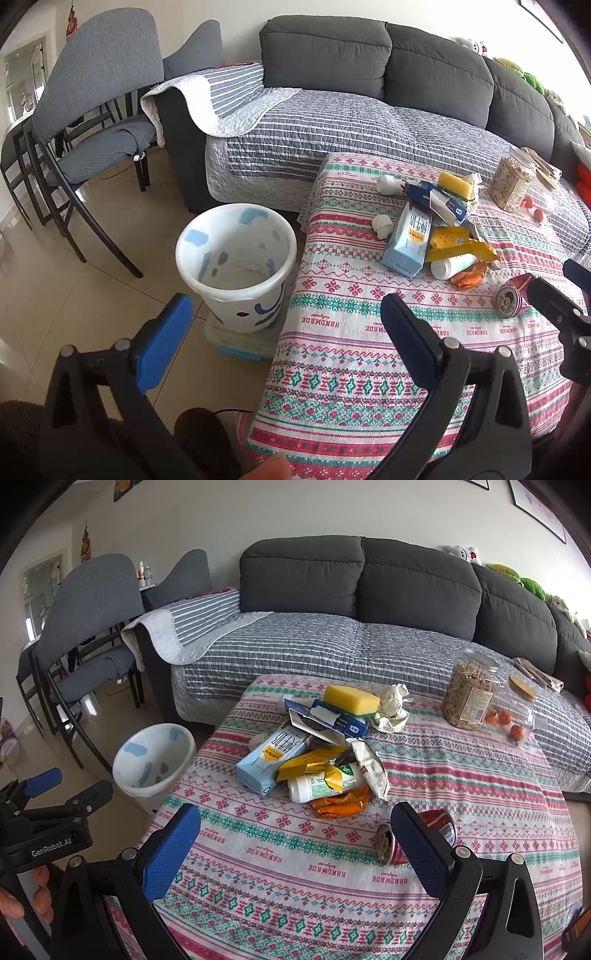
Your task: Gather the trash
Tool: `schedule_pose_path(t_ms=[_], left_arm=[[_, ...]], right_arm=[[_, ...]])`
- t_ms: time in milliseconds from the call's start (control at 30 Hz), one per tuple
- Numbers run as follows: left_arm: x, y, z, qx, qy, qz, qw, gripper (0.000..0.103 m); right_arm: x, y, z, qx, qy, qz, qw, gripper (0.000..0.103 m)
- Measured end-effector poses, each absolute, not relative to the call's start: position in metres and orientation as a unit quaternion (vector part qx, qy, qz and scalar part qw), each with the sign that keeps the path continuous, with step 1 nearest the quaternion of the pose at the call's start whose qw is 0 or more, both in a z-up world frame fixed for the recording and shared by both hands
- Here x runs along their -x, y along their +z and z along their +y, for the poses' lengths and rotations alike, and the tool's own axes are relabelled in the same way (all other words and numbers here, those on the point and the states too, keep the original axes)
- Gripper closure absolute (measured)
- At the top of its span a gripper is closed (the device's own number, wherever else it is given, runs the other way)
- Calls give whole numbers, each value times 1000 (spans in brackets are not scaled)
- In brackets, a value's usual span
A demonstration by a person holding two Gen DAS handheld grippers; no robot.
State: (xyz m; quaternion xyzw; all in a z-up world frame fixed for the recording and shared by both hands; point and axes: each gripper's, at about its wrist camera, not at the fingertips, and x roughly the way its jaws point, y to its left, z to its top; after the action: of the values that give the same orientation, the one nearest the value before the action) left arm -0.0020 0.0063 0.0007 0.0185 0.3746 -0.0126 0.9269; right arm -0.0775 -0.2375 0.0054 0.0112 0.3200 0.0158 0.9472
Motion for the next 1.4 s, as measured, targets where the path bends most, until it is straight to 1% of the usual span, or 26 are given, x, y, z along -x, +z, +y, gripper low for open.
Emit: schedule_pose_path(t_ms=[433,567,700,867,1000,1133,1267,1367,1400], left_arm=[[0,-1,9,-11,-15,377,926,2],[-9,-1,3,-9,-31,393,919,2],[-26,0,-10,-30,-58,407,911,2],[-61,-5,-43,-100,-122,445,882,2],[-88,-18,-65,-130,-161,483,851,2],[-111,-34,-81,-133,-180,502,836,2],[-131,-43,-91,-120,-196,519,823,2],[-144,-44,-100,-109,-202,514,827,2],[-149,-44,-103,-104,-205,513,827,5]], right_arm=[[76,8,-246,-18,0,320,947,0],[71,11,-259,-36,-9,324,945,0],[59,17,-283,-51,-24,330,942,0],[29,6,-317,-61,-22,384,921,0],[2,-16,-354,-118,-30,436,892,0],[-21,-34,-373,-134,-21,479,867,0],[-29,-48,-389,-154,-49,500,851,0],[-31,-63,-402,-179,-76,525,829,0],[-31,-68,-407,-189,-87,533,820,0]])
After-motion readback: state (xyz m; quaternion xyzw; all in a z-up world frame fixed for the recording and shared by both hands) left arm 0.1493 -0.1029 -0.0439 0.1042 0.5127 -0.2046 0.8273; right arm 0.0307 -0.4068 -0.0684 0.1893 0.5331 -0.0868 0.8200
